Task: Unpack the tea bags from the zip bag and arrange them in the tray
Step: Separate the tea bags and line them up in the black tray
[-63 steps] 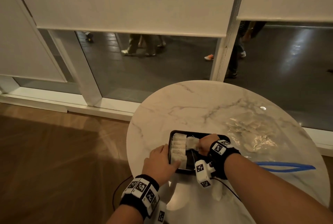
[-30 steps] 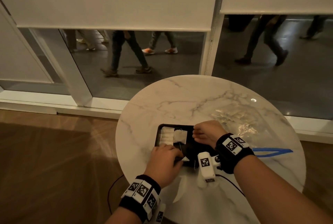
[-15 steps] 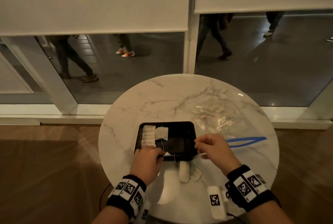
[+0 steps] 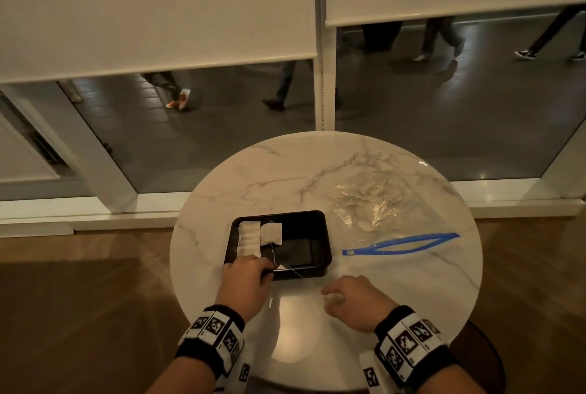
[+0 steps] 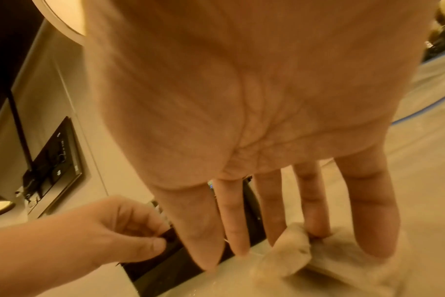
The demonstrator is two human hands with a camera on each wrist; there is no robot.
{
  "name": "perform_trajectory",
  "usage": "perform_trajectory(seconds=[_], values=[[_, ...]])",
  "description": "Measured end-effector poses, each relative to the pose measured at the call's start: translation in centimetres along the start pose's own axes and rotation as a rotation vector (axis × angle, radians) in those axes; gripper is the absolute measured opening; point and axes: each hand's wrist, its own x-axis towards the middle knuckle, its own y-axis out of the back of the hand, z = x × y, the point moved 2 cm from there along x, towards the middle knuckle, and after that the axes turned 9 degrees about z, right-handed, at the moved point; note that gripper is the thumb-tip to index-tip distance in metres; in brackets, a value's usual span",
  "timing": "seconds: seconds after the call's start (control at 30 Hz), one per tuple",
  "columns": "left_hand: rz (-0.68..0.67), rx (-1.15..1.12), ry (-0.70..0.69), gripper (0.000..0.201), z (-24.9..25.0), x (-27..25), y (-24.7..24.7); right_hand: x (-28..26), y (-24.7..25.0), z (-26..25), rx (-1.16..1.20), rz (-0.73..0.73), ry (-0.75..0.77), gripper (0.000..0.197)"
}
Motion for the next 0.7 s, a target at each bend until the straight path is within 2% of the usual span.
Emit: perform_trajectory(seconds=[0.27,0.4,0.57,0.7], values=[[0.002,-0.013,0.001,0.02,0.7,-0.6,0.3,-0.6,1.6,2.3,0.059,0.088,-0.101,0.039],[-0.012,0.012,-0.009,0.018,1.1,-0.7,0.7,-1.0,2.3,2.5,0.202,0.113,-0.081,0.034],[-0.081,0.043,-0.049,0.022,2.9,-0.6,1.3,-1.0,4.4,3.8,0.336,0.355,-0.135,0.028],[-0.086,-0.1,-0.143,0.025,6.4,0.4,1.5,-0.4,5.9,5.8,0.331,0.523,-0.239,0.034]])
